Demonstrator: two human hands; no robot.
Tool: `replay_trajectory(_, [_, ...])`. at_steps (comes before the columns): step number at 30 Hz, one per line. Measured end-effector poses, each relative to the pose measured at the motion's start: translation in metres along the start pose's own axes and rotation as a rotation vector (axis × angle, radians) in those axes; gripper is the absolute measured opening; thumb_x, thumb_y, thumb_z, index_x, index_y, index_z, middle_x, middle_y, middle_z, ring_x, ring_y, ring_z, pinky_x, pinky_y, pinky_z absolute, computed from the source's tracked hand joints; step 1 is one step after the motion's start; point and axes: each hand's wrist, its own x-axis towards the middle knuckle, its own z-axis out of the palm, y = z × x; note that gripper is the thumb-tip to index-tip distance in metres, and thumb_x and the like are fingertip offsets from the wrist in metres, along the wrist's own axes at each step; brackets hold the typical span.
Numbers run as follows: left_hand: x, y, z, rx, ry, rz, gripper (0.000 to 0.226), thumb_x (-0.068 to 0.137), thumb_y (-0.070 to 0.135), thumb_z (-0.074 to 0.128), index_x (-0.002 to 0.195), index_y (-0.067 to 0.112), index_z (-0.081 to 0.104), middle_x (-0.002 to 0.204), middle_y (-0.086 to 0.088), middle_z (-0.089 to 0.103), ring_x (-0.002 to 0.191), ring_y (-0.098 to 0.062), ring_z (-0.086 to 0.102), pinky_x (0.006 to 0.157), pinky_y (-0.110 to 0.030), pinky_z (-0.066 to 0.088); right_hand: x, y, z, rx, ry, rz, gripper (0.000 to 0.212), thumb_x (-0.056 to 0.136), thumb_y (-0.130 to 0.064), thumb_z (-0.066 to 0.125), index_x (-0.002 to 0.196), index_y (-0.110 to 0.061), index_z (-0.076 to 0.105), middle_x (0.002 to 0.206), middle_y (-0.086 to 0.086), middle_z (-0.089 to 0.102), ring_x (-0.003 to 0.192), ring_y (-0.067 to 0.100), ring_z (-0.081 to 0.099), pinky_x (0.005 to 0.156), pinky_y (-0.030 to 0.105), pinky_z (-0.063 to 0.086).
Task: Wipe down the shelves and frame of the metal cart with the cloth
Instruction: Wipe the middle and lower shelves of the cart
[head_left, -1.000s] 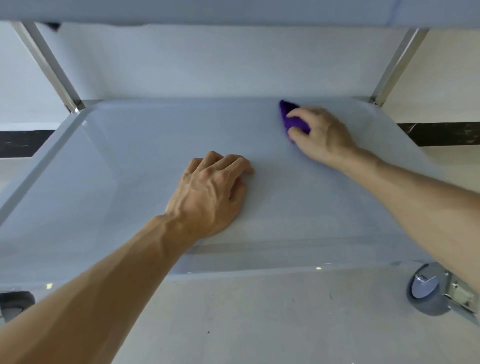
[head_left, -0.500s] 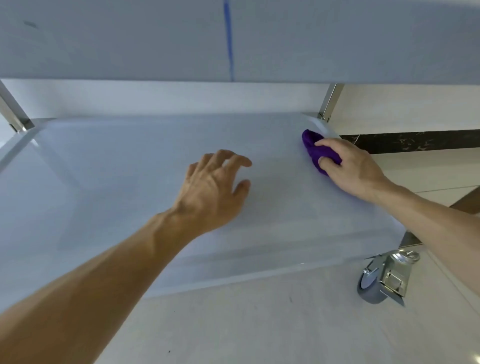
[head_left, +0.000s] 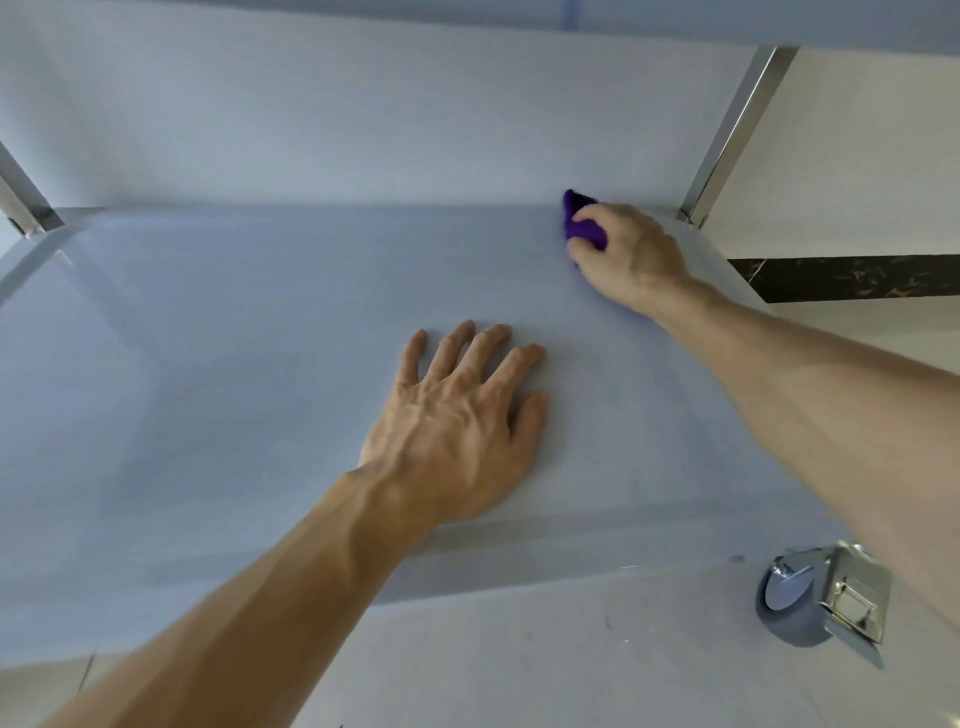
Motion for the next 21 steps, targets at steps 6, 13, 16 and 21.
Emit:
replay_trajectory(6, [0.000,0.001,0.001,0.016,0.003,-0.006,0.054,0.095,0.056,0.010,0.146,0.042,0.023,0.159,0.009,0.022,0.149,-0.016,0.009,0.120,-0.048,0.006,-0.009,-0.029,0.015,0.072,-0.067,-0.375,0.037,0.094,-0.035,0.056,0.129,-0.025,0.060,0.133,0.000,0.062,0.120,0.026,0.057,0.099,0.034,0.045])
replay_trajectory(13, [0.000,0.001,0.000,0.000,-0.008,-0.025,0.052,0.097,0.055,0.014,0.147,0.043,0.021,0.160,0.011,0.019,0.150,-0.015,0.006,0.121,-0.047,0.003,0.027,0.037,-0.013,-0.084,-0.092,0.026,0.042,0.096,-0.039,0.047,0.136,-0.026,0.050,0.141,0.012,0.054,0.123,0.036,0.052,0.101,0.040,0.043])
replay_trajectory(16, [0.001,0.001,0.001,0.005,-0.013,-0.025,0.053,0.096,0.054,0.011,0.147,0.042,0.019,0.160,0.010,0.018,0.150,-0.016,0.005,0.121,-0.047,0.002,0.010,0.058,-0.022,-0.052,-0.045,0.056,0.040,0.094,-0.037,0.047,0.133,-0.026,0.051,0.135,0.009,0.057,0.117,0.037,0.053,0.096,0.041,0.043])
replay_trajectory(21, [0.001,0.002,0.000,0.007,-0.026,-0.027,0.054,0.095,0.054,0.010,0.148,0.043,0.018,0.160,0.011,0.017,0.150,-0.015,0.004,0.121,-0.047,0.002,-0.024,0.065,-0.039,-0.063,-0.043,0.022,0.037,0.096,-0.032,0.047,0.132,-0.023,0.052,0.134,0.007,0.058,0.114,0.036,0.053,0.094,0.040,0.042])
